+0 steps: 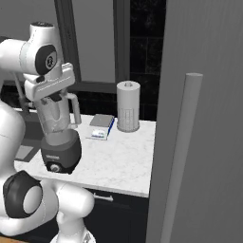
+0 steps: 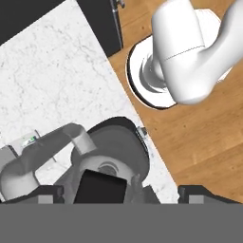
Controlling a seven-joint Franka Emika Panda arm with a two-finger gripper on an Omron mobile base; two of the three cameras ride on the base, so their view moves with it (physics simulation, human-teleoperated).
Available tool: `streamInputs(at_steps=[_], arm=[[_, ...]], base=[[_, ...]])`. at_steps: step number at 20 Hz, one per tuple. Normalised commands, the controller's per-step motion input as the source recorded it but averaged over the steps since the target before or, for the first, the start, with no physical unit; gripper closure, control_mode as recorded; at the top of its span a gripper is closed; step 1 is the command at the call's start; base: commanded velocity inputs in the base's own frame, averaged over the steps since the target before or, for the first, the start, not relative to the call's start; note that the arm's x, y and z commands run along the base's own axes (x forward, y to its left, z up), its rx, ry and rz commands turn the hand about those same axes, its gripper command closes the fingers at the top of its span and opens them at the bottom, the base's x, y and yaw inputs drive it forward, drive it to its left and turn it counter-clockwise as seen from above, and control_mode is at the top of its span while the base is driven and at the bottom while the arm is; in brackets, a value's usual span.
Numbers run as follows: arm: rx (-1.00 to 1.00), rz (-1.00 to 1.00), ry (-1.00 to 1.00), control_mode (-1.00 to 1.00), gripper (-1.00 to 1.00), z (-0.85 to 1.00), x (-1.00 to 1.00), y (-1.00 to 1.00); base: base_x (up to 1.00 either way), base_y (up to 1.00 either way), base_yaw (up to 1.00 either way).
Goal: Close the lid blender by securely placing the lid on top.
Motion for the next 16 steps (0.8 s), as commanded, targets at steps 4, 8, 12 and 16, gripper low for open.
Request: streamInputs(at_steps=[4, 8, 12, 16], arm=[[-0.02, -0.09, 0.0, -1.0, -1.0, 0.32, -0.28, 0.0], [0.0, -0.09, 0.0, -1.0, -1.0, 0.38, -0.71, -0.11], [0.0, -0.1, -0.04, -1.0, -1.0, 0.18, -1.0, -0.38], [0.0, -0.09, -0.16, -1.0, -1.0, 0.0, -1.0, -0.37]], base=[[0.0, 0.0, 0.0], [0.0, 0.0, 0.0], [0.0, 0.0, 0.0], [0.0, 0.0, 0.0]])
